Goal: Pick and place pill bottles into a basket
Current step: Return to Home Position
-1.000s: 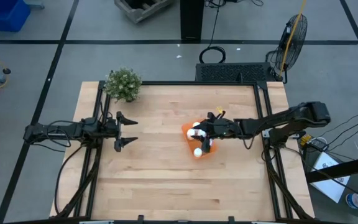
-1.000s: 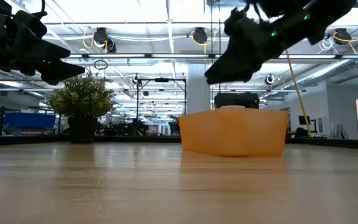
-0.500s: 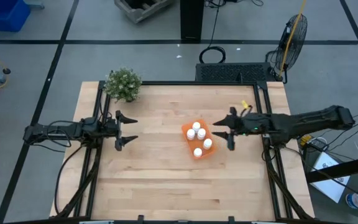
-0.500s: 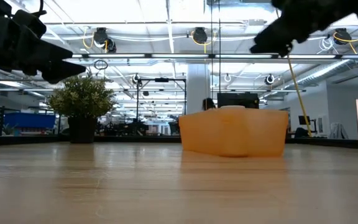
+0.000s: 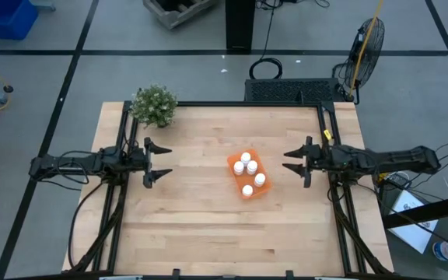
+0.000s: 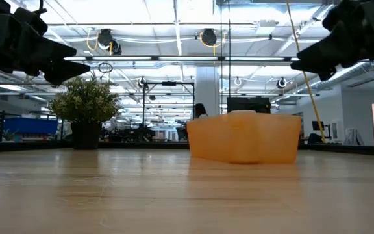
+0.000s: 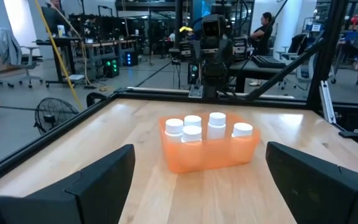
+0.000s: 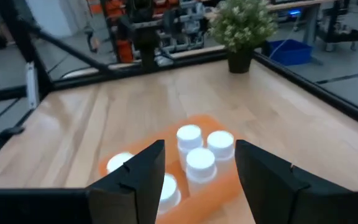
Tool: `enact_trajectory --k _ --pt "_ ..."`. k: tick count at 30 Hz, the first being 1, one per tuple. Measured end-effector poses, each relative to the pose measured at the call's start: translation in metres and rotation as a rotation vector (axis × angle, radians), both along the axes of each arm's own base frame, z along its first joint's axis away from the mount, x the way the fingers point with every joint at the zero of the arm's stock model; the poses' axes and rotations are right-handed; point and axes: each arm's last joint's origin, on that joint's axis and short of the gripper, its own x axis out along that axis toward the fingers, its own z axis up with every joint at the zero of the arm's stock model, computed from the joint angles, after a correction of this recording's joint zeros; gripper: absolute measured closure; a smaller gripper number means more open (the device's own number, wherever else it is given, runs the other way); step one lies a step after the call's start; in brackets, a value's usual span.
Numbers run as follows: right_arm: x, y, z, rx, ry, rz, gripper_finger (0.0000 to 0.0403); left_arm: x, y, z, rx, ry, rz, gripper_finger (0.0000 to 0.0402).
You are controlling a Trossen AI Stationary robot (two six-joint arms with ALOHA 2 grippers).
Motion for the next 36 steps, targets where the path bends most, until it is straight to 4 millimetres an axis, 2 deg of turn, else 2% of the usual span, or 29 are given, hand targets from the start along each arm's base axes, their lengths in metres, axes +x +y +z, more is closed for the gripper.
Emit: enact_trajectory --k 9,17,26,36 --pt "-0.021 -0.001 -0.01 -0.057 -0.081 0.01 0.0219 0.0 0.0 0.0 0.0 -0.002 -0.001 0.0036" --pt "-0.019 -0.001 -0.036 -0.088 -0.112 -0.006 0.0216 0.0 0.0 0.001 0.0 -0.004 -0.003 0.0036" --pt "-0.017 -0.003 -0.031 -0.143 -0.165 -0.041 0.0218 0.0 0.0 0.001 0.0 -0.005 -0.003 0.0036" --pt "-0.018 -0.002 -0.019 -0.129 -0.296 -0.05 0.022 0.0 0.0 0.001 0.0 -0.006 -0.003 0.0036"
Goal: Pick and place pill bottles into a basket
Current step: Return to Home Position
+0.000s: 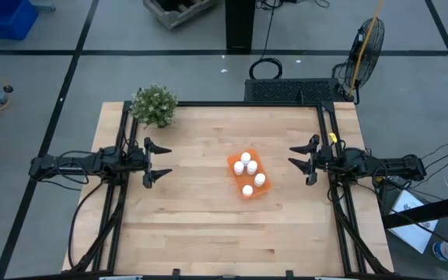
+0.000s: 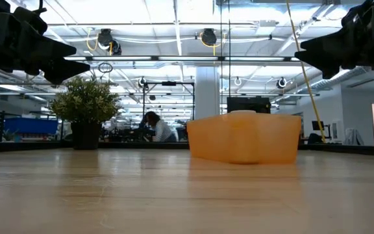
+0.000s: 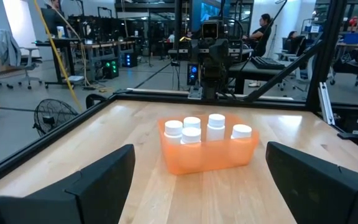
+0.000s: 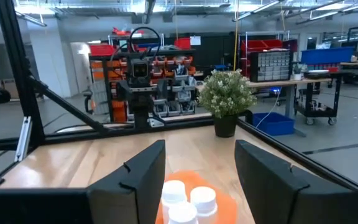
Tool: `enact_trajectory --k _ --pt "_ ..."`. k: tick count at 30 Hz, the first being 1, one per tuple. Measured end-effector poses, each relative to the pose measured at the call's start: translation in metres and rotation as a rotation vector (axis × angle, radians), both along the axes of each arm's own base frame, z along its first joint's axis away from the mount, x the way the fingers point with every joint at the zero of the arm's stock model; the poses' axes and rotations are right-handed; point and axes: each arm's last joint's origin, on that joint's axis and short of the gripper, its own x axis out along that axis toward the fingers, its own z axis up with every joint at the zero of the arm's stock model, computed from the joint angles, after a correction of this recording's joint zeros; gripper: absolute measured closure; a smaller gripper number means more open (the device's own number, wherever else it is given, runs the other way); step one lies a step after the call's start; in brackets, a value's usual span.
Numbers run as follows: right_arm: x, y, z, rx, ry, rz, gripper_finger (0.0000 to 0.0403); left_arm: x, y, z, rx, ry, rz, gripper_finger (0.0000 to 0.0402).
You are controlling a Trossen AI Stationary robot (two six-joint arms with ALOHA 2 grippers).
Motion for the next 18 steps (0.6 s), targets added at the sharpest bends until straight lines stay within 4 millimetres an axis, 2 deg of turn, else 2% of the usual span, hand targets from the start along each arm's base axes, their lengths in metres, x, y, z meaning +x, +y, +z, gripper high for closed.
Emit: enact_trajectory --k 18 --pt "0.0 0.0001 0.0003 0.0 -0.003 0.003 0.0216 0.0 0.0 0.0 0.0 0.0 0.0 0.0036"
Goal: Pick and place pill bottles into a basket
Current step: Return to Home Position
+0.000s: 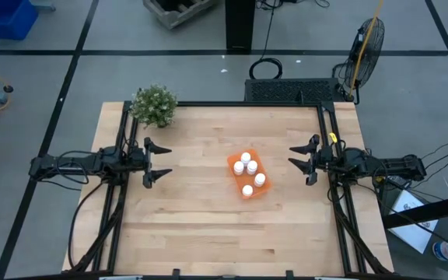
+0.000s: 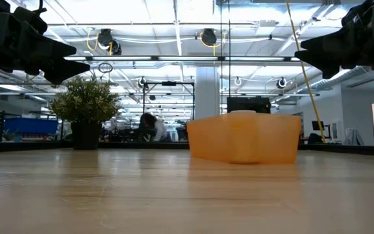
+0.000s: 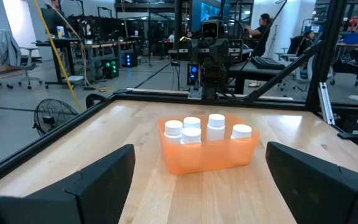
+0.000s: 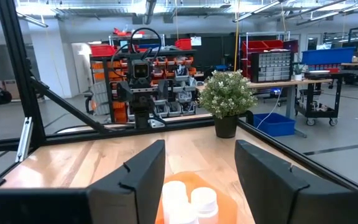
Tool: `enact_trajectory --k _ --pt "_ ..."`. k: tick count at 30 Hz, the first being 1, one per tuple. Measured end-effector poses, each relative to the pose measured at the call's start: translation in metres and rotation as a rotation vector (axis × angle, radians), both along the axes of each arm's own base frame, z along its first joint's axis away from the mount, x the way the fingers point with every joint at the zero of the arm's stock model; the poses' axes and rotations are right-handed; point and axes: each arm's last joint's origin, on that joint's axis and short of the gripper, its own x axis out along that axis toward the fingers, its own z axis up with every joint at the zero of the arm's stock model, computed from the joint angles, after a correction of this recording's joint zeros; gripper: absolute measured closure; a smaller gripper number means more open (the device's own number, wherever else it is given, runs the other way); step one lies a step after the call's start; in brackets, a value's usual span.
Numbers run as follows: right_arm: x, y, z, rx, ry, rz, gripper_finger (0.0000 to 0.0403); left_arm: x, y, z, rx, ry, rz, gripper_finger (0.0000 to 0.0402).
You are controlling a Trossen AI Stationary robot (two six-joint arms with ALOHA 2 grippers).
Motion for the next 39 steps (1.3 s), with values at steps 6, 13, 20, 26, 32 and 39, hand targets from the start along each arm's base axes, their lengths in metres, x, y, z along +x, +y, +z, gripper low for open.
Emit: enact_trajectory --k 6,13,20,26,32,39 --pt "0.0 0.0 0.0001 0.0 -0.001 0.0 0.0219 0.0 0.0 0.0 0.0 0.0 0.0 0.0036" --pt "0.0 0.0 0.0002 0.0 -0.002 0.0 0.0221 0.0 0.0 0.0 0.0 0.0 0.0 0.0036" --pt "0.0 0.0 0.0002 0.0 -0.002 0.001 0.0222 0.0 0.0 0.0 0.0 0.0 0.0 0.0036" --pt "0.0 0.0 0.0002 0.0 -0.002 0.001 0.0222 0.0 0.0 0.0 0.0 0.0 0.0 0.0036" --pt "0.0 0.0 0.0002 0.0 -0.002 0.001 0.0222 0.0 0.0 0.0 0.0 0.0 0.0 0.0036" --pt "0.0 0.0 0.0002 0.0 -0.002 0.001 0.0222 0.0 0.0 0.0 0.0 0.0 0.0 0.0036"
